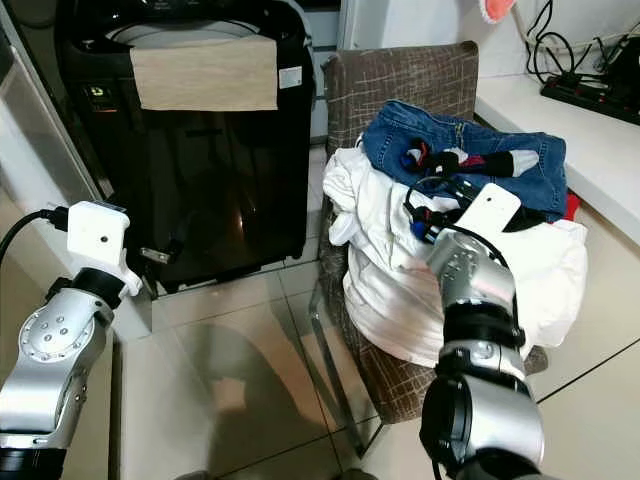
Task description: Clothes washing
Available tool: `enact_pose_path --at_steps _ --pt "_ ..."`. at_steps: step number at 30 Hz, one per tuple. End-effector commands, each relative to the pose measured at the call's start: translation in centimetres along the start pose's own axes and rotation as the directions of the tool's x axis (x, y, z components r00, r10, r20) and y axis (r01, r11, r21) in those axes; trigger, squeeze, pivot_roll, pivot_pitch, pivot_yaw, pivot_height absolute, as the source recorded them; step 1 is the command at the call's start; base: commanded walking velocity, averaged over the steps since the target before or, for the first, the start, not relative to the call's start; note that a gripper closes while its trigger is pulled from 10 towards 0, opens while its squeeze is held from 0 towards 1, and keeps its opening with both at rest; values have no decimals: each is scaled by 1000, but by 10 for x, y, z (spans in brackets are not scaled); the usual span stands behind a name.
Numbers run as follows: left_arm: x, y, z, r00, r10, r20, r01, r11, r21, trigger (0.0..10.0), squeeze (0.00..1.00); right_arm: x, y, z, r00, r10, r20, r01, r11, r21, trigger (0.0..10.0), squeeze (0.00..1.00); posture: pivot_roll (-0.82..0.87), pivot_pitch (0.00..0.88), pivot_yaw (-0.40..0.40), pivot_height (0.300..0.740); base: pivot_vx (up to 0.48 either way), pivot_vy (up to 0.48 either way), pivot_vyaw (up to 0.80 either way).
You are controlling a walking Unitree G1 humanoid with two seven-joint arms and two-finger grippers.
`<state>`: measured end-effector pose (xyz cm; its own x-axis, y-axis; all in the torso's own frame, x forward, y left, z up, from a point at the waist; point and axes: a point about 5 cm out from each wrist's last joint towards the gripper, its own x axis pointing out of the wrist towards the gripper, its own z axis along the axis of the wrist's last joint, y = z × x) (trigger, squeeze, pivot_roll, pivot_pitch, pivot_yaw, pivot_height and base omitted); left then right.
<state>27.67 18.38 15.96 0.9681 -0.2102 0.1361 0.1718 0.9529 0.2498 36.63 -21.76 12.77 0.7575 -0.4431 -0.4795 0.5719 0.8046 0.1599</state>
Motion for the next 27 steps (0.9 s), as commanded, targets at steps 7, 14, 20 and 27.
enact_pose_path --at_steps 7,14,20,27 --pt "1 0 0 1000 -1 -5 1 1000 8 10000 0 3 10 5 998 40 49 -39 999 -8 0 0 12 16 -36 740 0 0 0" --pt "5 -3 -1 1000 -11 -7 11 1000 5 10000 0 6 20 -8 996 88 30 -88 996 -12 0 0 9 16 -28 740 0 0 0" --pt "9 -7 1 1000 -28 6 27 999 34 10000 0 2 36 -11 980 190 65 -185 980 -74 0 0 6 17 -26 740 0 0 0" --pt "9 -7 -1 1000 -26 1 26 999 30 10000 0 1 41 -11 964 247 104 -234 965 -118 0 0 4 19 -26 740 0 0 0"
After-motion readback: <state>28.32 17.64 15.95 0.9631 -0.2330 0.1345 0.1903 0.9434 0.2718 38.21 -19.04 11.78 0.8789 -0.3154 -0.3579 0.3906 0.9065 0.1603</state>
